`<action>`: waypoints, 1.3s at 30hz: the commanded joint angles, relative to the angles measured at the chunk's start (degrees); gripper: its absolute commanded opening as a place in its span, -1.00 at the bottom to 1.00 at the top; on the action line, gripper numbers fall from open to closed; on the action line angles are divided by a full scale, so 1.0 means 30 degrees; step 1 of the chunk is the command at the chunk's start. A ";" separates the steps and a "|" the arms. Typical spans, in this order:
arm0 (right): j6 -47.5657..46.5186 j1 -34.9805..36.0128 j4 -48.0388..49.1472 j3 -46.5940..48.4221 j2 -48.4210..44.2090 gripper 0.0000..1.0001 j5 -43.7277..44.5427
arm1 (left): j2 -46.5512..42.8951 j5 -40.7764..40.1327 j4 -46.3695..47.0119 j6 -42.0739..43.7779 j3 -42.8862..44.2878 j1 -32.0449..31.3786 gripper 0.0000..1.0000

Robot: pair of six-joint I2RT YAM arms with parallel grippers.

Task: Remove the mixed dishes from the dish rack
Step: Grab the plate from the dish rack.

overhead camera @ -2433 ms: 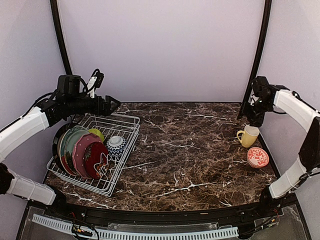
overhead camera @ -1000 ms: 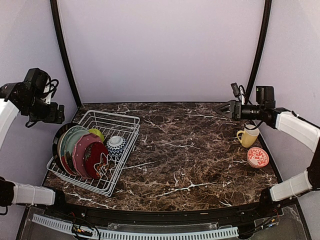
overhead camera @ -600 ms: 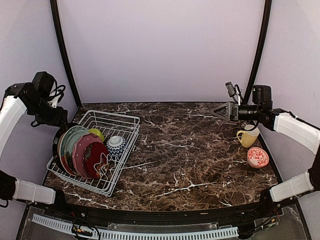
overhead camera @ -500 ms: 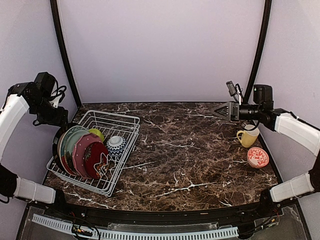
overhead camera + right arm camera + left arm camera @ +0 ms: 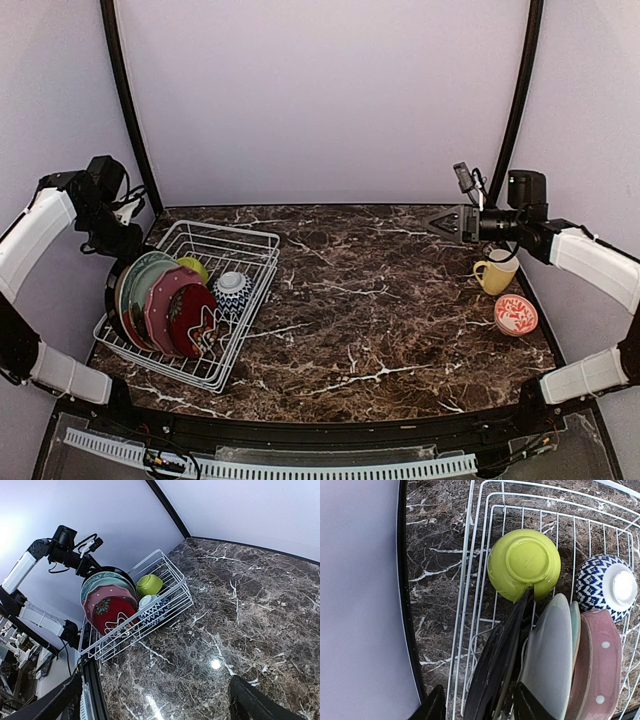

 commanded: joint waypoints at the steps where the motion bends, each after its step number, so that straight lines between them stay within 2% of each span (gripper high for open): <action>1: -0.0120 0.0032 0.0747 -0.0233 -0.0163 0.97 -0.0105 | -0.0097 -0.0478 -0.0070 0.0836 -0.0432 0.0060 -0.14; 4: -0.0039 0.0039 0.0746 -0.0204 -0.0105 0.97 -0.0189 | 0.0156 -0.0047 -0.0055 0.1145 -0.0362 0.0060 -0.18; 10: 0.0024 0.0039 0.0750 -0.0175 -0.0229 0.97 -0.0340 | 0.1117 0.0460 -0.0481 0.1766 0.0412 0.0060 -0.14; 14: 0.0038 0.0039 0.0747 -0.0173 -0.0298 0.97 -0.0339 | 0.1617 0.0589 -0.0622 0.2024 0.0527 0.0060 -0.21; 17: 0.0111 0.0038 0.1201 -0.0204 -0.0270 0.97 -0.0371 | 0.1833 0.0447 -0.0709 0.2198 0.0512 0.0067 -0.41; 23: 0.0181 0.0039 0.1294 -0.0131 -0.0227 0.97 -0.0374 | 0.1760 -0.0200 -0.0971 0.2225 0.0570 0.0089 -0.62; 30: 0.0189 0.0040 0.0924 0.0212 -0.0015 0.97 -0.0306 | 0.2287 -0.0644 -0.2511 0.1785 0.2268 0.0089 -0.95; 39: 0.0258 0.0039 0.0896 0.0607 0.0388 0.97 -0.0294 | 0.2165 -0.0423 -0.3391 0.1285 0.3609 0.0088 -0.98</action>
